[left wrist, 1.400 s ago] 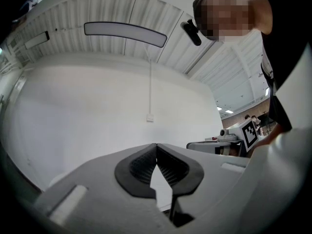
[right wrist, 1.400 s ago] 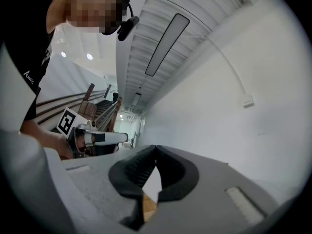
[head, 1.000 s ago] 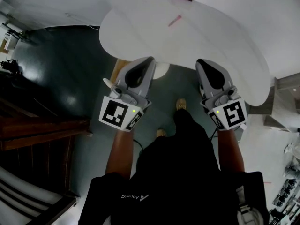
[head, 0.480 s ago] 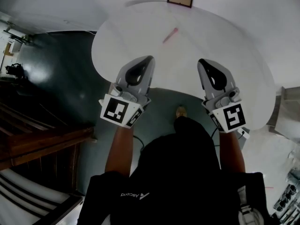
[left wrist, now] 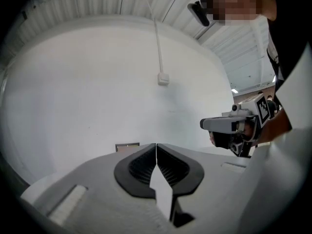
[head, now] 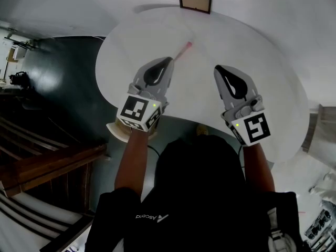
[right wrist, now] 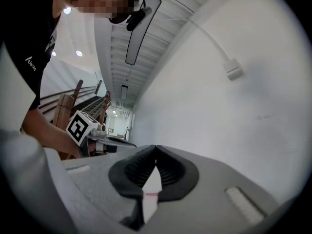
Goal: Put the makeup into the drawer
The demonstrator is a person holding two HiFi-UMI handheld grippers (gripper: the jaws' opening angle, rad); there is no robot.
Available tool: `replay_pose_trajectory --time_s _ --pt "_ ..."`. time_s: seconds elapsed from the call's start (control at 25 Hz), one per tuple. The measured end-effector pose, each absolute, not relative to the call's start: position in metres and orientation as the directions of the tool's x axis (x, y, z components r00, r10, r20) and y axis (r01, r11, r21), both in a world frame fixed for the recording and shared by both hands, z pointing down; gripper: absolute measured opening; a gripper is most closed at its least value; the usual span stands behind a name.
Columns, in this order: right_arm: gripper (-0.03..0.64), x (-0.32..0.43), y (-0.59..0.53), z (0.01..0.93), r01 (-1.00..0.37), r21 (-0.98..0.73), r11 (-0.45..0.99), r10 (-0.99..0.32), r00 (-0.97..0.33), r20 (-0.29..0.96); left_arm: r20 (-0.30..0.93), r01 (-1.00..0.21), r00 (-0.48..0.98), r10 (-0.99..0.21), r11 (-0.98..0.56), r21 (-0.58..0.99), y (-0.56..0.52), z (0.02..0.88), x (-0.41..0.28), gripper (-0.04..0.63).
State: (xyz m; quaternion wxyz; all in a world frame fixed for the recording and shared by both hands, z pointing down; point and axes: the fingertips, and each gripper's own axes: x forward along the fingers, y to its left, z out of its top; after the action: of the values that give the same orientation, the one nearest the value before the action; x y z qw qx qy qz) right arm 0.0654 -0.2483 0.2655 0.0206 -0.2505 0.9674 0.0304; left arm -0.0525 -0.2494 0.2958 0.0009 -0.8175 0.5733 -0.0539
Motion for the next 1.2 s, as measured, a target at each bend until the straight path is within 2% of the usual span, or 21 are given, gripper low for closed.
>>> replay_pose_trajectory --time_s 0.28,0.32,0.4,0.76,1.2 --pt "0.003 0.059 -0.276 0.282 -0.511 0.019 0.859 -0.510 -0.859 -0.034 0.250 -0.920 0.365 -0.897 -0.388 -0.048 -0.302 0.345 -0.056 0.015" --pt "0.003 0.057 -0.278 0.283 -0.515 0.019 0.857 -0.514 -0.857 -0.032 0.268 -0.919 0.366 -0.891 -0.392 -0.045 -0.307 0.351 -0.057 0.020" --pt "0.003 0.056 -0.280 0.285 -0.523 0.018 0.852 -0.522 -0.852 -0.026 0.314 -0.918 0.366 -0.876 -0.395 -0.032 -0.315 0.362 -0.059 0.072" --pt "0.003 0.060 -0.302 0.307 -0.558 -0.027 0.830 -0.558 -0.830 0.001 0.512 -0.904 0.357 -0.781 -0.427 -0.021 -0.364 0.428 -0.061 0.109" --pt "0.003 0.071 -0.318 0.332 -0.573 -0.075 0.816 -0.573 -0.819 0.031 0.700 -0.909 0.296 -0.651 -0.416 -0.002 -0.392 0.502 -0.069 0.120"
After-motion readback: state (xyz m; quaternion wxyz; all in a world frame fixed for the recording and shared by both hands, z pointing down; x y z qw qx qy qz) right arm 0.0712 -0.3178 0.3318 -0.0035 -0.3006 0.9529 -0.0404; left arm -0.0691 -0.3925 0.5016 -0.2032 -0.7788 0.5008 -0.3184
